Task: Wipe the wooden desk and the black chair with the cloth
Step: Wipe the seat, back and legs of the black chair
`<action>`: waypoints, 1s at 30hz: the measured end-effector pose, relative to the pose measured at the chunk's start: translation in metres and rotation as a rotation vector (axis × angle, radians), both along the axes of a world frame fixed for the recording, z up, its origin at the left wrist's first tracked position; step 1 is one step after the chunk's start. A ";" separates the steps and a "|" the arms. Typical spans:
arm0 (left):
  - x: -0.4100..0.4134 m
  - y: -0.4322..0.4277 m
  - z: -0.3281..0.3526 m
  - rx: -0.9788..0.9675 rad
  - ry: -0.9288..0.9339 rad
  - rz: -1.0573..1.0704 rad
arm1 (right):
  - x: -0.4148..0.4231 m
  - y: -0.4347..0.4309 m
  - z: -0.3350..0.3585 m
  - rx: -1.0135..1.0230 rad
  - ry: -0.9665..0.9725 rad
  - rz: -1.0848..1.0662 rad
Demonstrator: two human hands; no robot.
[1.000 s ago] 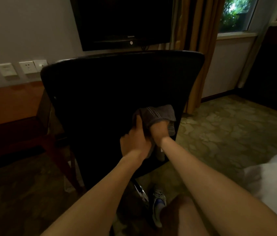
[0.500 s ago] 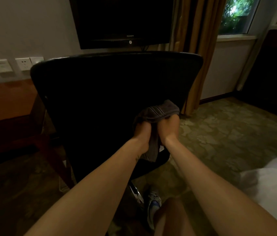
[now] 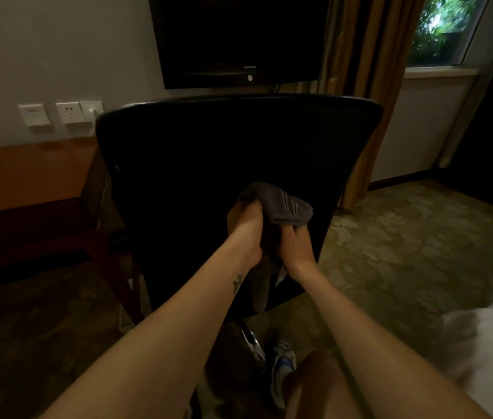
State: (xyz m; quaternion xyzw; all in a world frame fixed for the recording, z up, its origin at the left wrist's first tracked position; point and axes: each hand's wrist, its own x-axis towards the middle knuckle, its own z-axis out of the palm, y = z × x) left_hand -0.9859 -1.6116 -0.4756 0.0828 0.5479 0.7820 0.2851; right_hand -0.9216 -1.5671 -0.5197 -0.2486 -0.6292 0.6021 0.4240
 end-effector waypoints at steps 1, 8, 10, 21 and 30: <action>0.000 -0.005 -0.002 -0.008 0.092 0.003 | -0.002 -0.006 -0.004 0.038 -0.058 0.027; -0.044 -0.057 -0.003 0.073 0.132 0.242 | -0.043 -0.037 -0.003 0.016 -0.134 -0.025; -0.056 -0.071 -0.003 0.074 0.136 0.228 | -0.057 -0.044 -0.002 -0.065 -0.080 0.005; -0.088 -0.104 0.032 0.131 0.143 0.285 | -0.099 -0.052 0.051 -0.012 0.162 -0.098; -0.098 -0.114 -0.027 -0.021 0.085 0.366 | -0.105 -0.053 -0.011 0.041 -0.005 -0.020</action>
